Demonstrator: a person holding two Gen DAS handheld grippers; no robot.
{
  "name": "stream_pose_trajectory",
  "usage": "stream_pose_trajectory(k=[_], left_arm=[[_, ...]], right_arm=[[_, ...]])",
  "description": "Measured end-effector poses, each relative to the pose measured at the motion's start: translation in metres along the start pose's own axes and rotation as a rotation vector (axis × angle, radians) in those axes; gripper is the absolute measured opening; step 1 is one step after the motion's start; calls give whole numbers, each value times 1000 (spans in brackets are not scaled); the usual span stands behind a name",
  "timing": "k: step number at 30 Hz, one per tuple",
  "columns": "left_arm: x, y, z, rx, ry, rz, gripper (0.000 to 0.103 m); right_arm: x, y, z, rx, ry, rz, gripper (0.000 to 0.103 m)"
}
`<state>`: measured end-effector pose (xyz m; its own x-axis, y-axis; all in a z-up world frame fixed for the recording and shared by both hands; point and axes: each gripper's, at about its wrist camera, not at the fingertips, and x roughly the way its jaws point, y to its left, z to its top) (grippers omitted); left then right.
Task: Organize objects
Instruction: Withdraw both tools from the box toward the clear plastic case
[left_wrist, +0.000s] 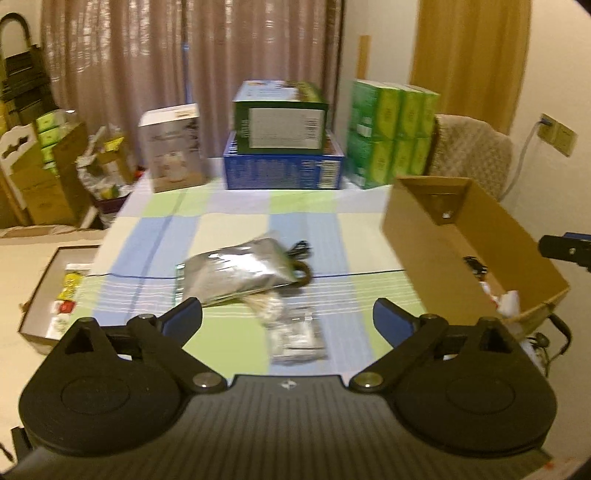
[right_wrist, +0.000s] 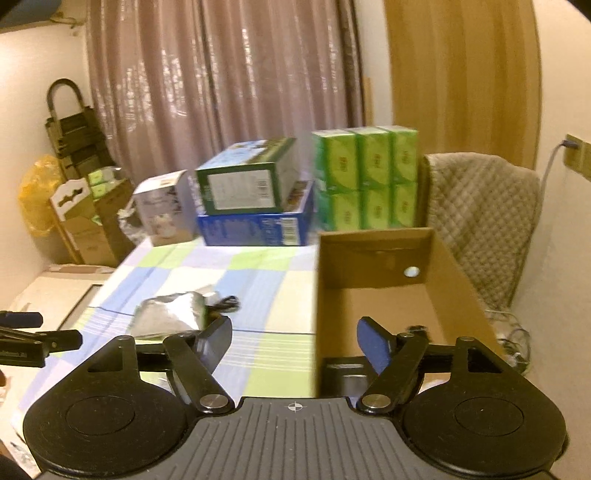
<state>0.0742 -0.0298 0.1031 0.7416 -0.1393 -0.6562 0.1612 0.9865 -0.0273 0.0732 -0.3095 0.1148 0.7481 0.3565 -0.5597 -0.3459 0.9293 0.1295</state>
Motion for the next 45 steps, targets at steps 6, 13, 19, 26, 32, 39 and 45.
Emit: stream_pose_trajectory(k=[6,13,19,26,32,39,45], left_arm=[[11,38,-7,-24,11,65,102],[36,79,-28,-67,50,111,102],[69,100,-42,-98,79,127,102],[105,119,-55,-102,88,151,102],[131,130,-60,-123,123,132,102],[147,135,-47,-140,109,128,102],[155,133,-45,-141,126,127,102]], right_arm=[[25,37,-5,-2,18,66,76],[81,74,-31,-8,94,116,78],[132,97,-58,-26,148,130,79],[184,111,-86,-48,225,153,83],[218,113,-93,-13,269,173,84],[247,113,-95,24,322,187,84],[253,115,-96,11,349,192,84]])
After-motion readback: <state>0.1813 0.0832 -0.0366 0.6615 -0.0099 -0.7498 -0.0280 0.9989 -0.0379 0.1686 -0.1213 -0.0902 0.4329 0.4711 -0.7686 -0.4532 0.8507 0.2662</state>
